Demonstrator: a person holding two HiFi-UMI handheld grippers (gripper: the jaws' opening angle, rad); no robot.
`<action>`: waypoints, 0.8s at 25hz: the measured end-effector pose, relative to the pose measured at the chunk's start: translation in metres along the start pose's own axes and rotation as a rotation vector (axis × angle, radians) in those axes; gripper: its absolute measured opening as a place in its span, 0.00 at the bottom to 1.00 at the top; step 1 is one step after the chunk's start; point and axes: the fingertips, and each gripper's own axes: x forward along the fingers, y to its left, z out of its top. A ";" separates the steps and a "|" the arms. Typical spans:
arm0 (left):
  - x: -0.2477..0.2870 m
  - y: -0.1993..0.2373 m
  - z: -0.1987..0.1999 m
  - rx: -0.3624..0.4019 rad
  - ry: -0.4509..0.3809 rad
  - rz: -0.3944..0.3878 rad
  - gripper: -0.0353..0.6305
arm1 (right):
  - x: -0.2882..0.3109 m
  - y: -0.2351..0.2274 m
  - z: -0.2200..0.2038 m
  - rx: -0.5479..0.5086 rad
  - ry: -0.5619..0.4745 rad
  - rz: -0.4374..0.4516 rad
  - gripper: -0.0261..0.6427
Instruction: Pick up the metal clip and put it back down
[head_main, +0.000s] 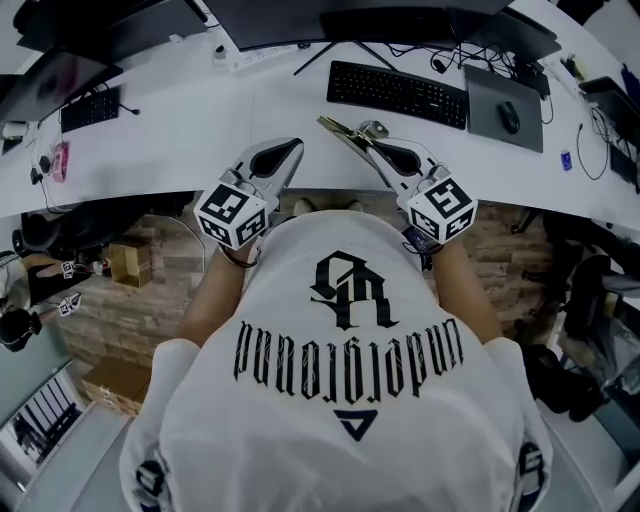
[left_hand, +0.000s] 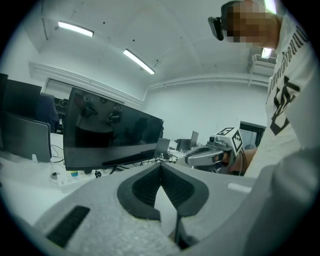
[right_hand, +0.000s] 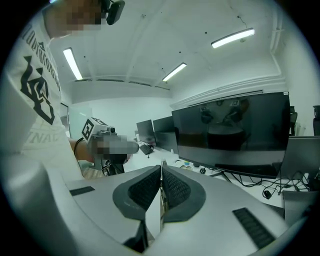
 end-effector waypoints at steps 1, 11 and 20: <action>-0.005 0.004 0.000 0.001 0.004 -0.011 0.07 | 0.005 0.003 0.002 0.005 -0.001 -0.010 0.07; -0.046 0.034 -0.012 0.017 0.030 -0.094 0.07 | 0.046 0.034 0.008 0.022 -0.006 -0.093 0.07; -0.059 0.054 -0.022 -0.006 0.044 -0.106 0.07 | 0.069 0.043 -0.003 0.050 0.027 -0.099 0.07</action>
